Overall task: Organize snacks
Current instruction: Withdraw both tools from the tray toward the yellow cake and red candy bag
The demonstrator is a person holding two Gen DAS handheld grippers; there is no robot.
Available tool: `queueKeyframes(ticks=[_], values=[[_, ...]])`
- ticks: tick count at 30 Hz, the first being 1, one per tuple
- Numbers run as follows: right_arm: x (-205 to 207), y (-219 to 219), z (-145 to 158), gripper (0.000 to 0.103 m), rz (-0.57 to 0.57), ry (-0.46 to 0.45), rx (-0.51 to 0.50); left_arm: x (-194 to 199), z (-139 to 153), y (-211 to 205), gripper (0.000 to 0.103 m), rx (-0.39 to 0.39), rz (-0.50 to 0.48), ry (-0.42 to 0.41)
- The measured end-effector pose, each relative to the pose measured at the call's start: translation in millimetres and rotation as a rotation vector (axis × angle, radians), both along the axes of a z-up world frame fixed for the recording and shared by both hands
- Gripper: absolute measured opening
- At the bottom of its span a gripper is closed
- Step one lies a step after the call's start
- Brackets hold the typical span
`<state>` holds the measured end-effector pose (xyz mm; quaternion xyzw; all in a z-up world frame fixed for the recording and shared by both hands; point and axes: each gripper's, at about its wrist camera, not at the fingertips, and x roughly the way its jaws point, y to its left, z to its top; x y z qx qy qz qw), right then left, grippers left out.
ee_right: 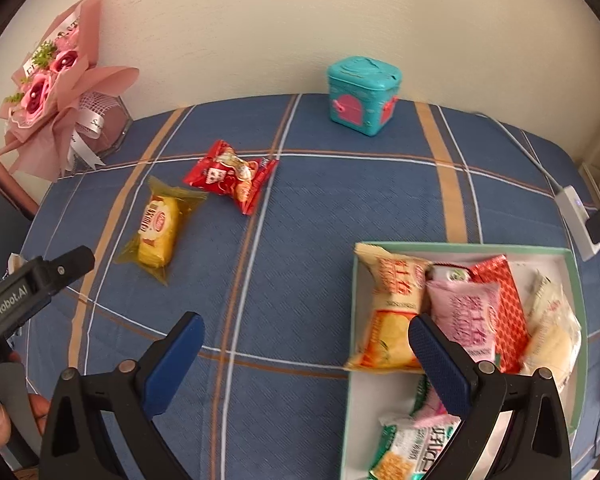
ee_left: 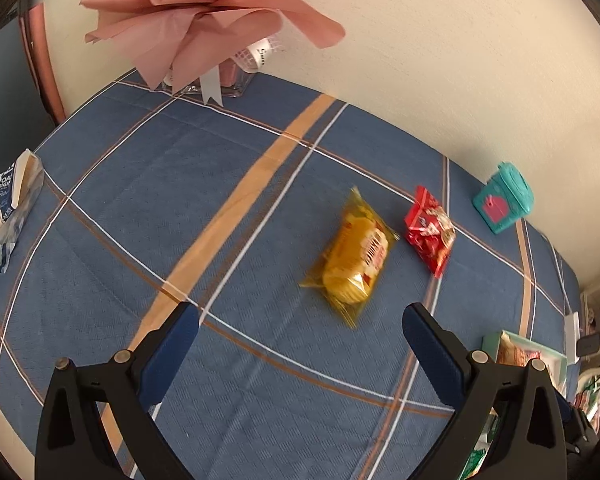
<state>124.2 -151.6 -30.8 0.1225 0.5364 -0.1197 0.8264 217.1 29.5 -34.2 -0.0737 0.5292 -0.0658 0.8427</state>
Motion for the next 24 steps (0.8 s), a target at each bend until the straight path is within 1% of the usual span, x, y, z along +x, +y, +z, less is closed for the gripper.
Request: queueKeyframes(ticks=[5,9,12,18,24], values=[[10,7,-6,0.103,0.019,0.006,-0.016,12,-8,-2,0.102,-0.003,0.006,0.004],[17,10,-8,0.103,0.022,0.003,-0.031,16,-11,-7,0.102,-0.016,-0.011,0.01],[20,10,-9,0.103,0.015,-0.01,-0.005,19,-12,-12,0.101,-0.011,-0.025,0.013],[26,12,-4,0.103,0.013,-0.043,-0.003,24,-14,-15,0.101,-0.039,-0.034,0.015],[37,5,-7,0.103,-0.015,-0.052,0.053,29,-22,-15,0.101,-0.066,-0.023,0.035]])
